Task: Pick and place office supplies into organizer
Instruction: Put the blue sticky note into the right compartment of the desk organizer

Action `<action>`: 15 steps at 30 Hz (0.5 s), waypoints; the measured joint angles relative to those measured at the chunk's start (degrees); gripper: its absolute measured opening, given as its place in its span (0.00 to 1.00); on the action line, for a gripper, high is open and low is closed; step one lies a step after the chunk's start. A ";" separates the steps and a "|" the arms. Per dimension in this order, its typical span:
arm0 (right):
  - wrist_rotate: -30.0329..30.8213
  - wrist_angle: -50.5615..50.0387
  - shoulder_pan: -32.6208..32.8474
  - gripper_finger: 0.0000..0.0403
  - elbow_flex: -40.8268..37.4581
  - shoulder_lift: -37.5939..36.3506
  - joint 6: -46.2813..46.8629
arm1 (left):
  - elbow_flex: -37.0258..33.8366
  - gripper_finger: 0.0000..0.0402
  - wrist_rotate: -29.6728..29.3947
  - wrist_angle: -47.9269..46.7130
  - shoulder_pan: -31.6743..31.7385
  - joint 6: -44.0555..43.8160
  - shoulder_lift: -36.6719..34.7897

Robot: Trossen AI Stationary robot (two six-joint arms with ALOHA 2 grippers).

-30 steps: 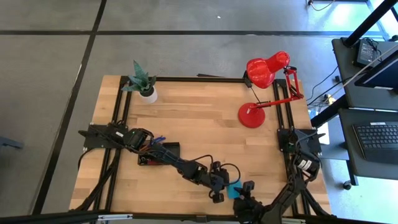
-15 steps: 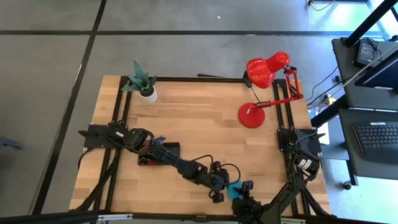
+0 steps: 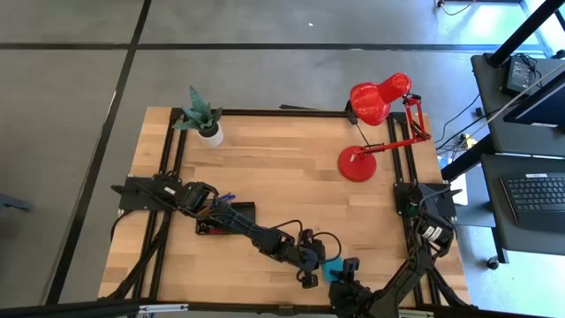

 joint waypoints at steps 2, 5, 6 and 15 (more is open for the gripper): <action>-0.03 -0.04 0.02 0.21 0.00 0.02 0.02 | 0.00 0.05 -0.01 0.00 0.02 0.00 0.00; -0.09 -0.12 0.02 0.16 0.00 0.06 0.00 | 0.00 0.05 -0.03 0.00 0.02 0.02 0.00; -0.14 -0.14 0.02 0.15 0.00 0.07 0.00 | 0.00 0.05 -0.05 0.00 0.02 0.07 0.00; -0.25 -0.56 0.15 0.03 -0.05 0.13 -0.66 | -0.23 0.06 -1.07 -0.86 -0.25 7.10 -1.46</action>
